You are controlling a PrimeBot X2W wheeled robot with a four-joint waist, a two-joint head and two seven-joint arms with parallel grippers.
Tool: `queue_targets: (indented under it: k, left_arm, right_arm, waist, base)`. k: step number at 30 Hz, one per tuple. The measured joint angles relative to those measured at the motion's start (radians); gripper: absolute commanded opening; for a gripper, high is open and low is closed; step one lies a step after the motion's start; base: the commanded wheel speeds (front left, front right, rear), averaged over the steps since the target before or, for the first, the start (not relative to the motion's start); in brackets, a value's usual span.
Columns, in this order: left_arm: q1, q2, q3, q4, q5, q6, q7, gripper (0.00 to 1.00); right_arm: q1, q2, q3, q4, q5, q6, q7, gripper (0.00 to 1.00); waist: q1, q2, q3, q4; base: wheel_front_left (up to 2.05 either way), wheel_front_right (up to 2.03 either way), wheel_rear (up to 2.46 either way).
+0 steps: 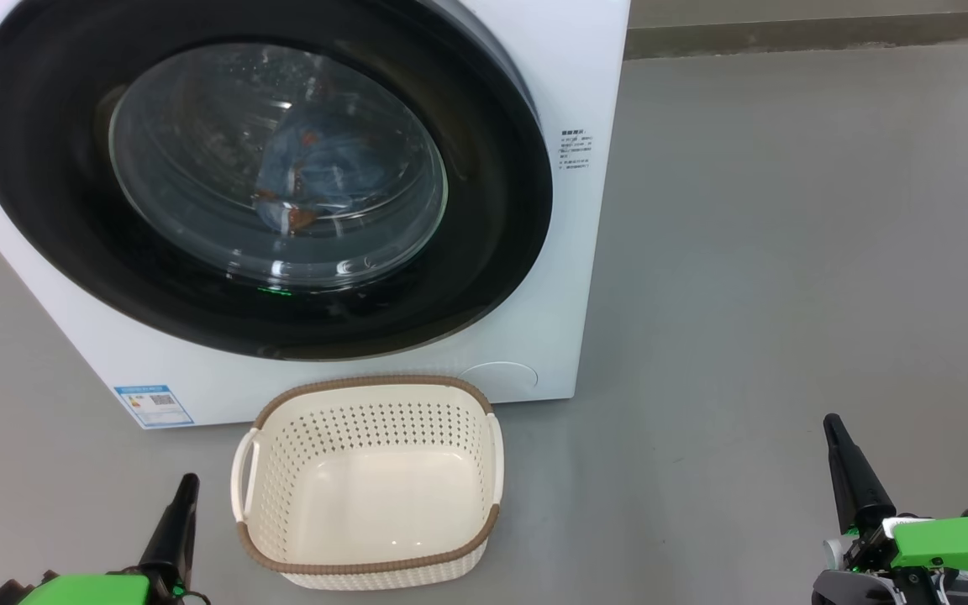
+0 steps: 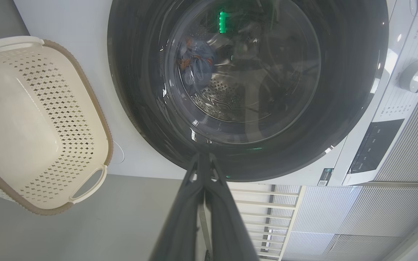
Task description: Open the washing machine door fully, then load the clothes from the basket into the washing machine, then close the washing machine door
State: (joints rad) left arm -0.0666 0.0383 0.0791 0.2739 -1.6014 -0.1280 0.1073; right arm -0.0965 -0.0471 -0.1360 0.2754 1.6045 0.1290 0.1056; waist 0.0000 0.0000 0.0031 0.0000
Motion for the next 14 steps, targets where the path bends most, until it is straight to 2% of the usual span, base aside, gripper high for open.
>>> queue_targets:
  k: [14]
  left_arm:
    - [0.000,0.000,0.000,0.000,0.000,0.000,0.000,0.00]
  right_arm:
    - [0.000,0.000,0.000,0.000,0.000,0.000,0.000,0.00]
  waist:
    - [0.0000,0.0000,0.000,0.000]
  base:
    - [0.00,0.00,0.00]
